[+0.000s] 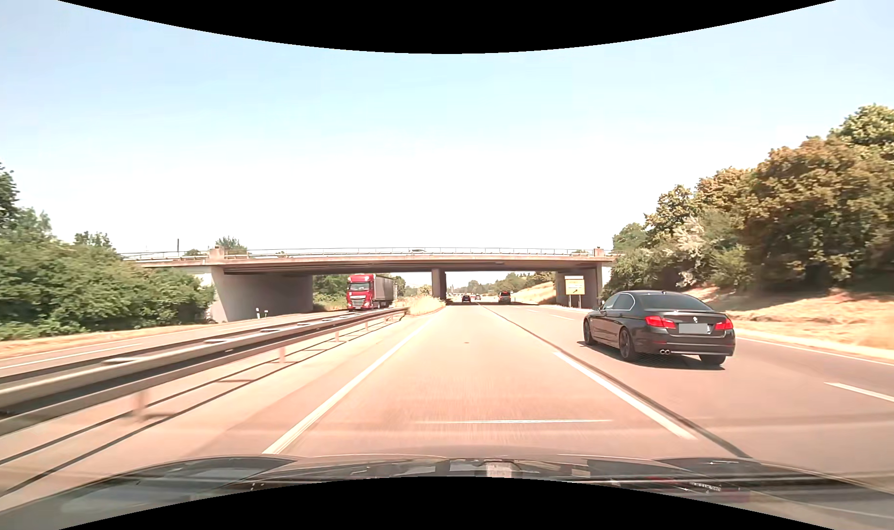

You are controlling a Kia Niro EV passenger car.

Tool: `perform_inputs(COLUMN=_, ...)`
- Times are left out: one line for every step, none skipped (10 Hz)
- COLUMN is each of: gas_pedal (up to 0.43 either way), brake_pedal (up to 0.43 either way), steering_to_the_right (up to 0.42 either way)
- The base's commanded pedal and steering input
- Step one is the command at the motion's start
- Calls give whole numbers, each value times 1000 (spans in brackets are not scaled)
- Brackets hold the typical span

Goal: Follow the waypoints while adhering to traffic rules and regulations

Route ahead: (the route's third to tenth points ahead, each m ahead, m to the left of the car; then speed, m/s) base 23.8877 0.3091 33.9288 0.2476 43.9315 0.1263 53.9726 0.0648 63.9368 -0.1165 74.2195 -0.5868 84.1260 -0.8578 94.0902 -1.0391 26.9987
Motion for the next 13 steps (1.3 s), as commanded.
perform_inputs(gas_pedal=169, brake_pedal=0, steering_to_the_right=1)
perform_inputs(gas_pedal=169, brake_pedal=0, steering_to_the_right=1)
perform_inputs(gas_pedal=169, brake_pedal=0, steering_to_the_right=1)
perform_inputs(gas_pedal=169, brake_pedal=0, steering_to_the_right=0)
perform_inputs(gas_pedal=169, brake_pedal=0, steering_to_the_right=0)
perform_inputs(gas_pedal=169, brake_pedal=0, steering_to_the_right=0)
perform_inputs(gas_pedal=150, brake_pedal=0, steering_to_the_right=0)
perform_inputs(gas_pedal=130, brake_pedal=0, steering_to_the_right=0)
perform_inputs(gas_pedal=130, brake_pedal=0, steering_to_the_right=0)
perform_inputs(gas_pedal=130, brake_pedal=0, steering_to_the_right=0)
perform_inputs(gas_pedal=130, brake_pedal=0, steering_to_the_right=0)
perform_inputs(gas_pedal=130, brake_pedal=0, steering_to_the_right=0)
perform_inputs(gas_pedal=130, brake_pedal=0, steering_to_the_right=0)
